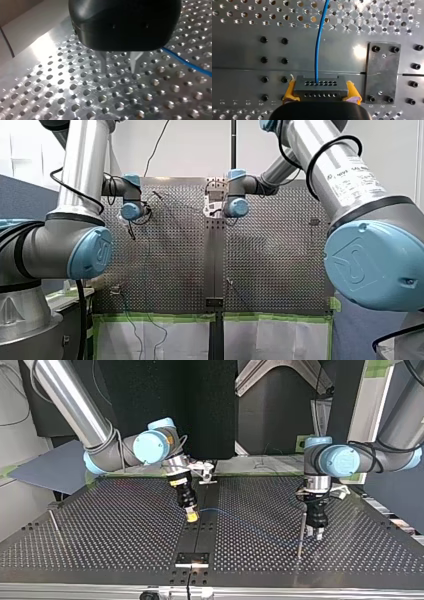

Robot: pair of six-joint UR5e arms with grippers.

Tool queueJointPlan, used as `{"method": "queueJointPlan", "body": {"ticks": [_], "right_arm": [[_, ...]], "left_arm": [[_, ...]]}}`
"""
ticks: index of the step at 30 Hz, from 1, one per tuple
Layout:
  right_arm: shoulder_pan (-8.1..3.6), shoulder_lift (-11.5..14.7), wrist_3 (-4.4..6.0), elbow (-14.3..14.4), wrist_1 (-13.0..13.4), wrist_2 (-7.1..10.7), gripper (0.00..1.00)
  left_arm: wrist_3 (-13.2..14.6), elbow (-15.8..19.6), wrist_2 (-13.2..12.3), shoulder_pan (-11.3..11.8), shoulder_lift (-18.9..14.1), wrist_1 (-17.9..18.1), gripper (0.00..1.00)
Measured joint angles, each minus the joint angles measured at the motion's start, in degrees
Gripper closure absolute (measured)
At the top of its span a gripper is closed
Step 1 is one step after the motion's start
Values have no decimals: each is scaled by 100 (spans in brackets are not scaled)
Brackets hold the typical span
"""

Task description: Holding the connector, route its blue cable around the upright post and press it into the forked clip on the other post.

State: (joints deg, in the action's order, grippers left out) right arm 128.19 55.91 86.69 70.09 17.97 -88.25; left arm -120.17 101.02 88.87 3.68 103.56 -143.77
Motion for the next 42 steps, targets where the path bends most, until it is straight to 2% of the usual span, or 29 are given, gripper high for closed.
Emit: {"method": "queueJointPlan", "body": {"ticks": [1,4,5,11,21,27,37,42], "right_arm": [[0,-16,-11,2,-8,0,100],[0,-54,-40,3,-38,0,100],[0,-65,-47,5,-51,0,100],[0,-91,-71,83,-54,-17,100],[0,-100,-82,508,283,-95,100],[-17,-101,-125,774,451,-268,100],[-80,-106,-266,1237,820,-595,100],[-115,-109,-287,1477,1026,-771,100]], "left_arm": [[4,0,19,-7,0,-40,18],[3,-1,56,-27,0,-148,16],[-2,-2,59,-32,0,-166,2],[-120,-4,-51,-42,0,-150,2],[-323,-12,-217,-31,23,-97,2],[-406,-80,-338,-38,165,-149,2],[-433,-133,-358,-8,219,-189,2],[-436,-135,-361,-22,220,-218,2]]}}
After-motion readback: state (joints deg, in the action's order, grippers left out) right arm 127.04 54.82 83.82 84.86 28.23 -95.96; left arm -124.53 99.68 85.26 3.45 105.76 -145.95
